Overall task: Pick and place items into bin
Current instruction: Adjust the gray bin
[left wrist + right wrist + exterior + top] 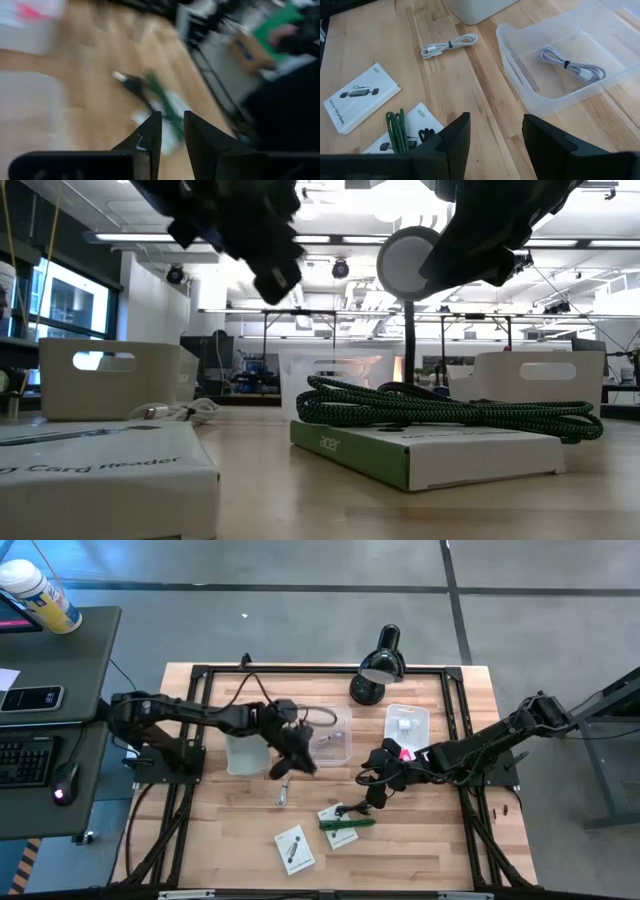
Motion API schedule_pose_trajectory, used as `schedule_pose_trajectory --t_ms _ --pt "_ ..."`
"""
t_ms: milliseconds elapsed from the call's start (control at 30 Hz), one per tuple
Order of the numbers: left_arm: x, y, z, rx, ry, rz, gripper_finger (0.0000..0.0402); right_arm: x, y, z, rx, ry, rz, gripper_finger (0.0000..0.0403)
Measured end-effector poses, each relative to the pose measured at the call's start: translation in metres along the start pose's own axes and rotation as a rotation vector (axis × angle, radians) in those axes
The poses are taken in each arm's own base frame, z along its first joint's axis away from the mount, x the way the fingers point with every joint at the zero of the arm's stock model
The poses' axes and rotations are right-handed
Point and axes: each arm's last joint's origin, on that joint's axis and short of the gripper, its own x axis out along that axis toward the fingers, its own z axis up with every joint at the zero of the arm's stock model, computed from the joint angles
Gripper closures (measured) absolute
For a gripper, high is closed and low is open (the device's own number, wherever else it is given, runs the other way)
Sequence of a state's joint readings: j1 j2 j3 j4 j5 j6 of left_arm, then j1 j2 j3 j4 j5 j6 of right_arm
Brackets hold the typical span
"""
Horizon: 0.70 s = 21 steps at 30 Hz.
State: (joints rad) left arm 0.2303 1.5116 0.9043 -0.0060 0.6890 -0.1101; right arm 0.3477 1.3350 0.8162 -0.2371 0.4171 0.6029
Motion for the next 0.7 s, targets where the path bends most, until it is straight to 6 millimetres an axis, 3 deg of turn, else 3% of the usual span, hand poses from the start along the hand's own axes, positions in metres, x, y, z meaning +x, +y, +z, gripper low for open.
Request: schedule_pose_trajectory --t_ms 267,500,700 --pt "0.018 -0.042 -0.028 -0.032 0.261 -0.027 0.0341 0.000 0.001 -0.004 -0.010 0.085 0.075 0.0233" --pt "0.028 -0.070 -0.060 -0.061 0.510 0.226 0.0341 -0.001 -0.001 -0.009 -0.011 0.145 0.070 0.0233" --pt "0.031 -0.078 -0.065 -0.062 0.510 0.390 0.0341 -0.001 -0.001 -0.009 -0.036 0.142 0.068 0.0233"
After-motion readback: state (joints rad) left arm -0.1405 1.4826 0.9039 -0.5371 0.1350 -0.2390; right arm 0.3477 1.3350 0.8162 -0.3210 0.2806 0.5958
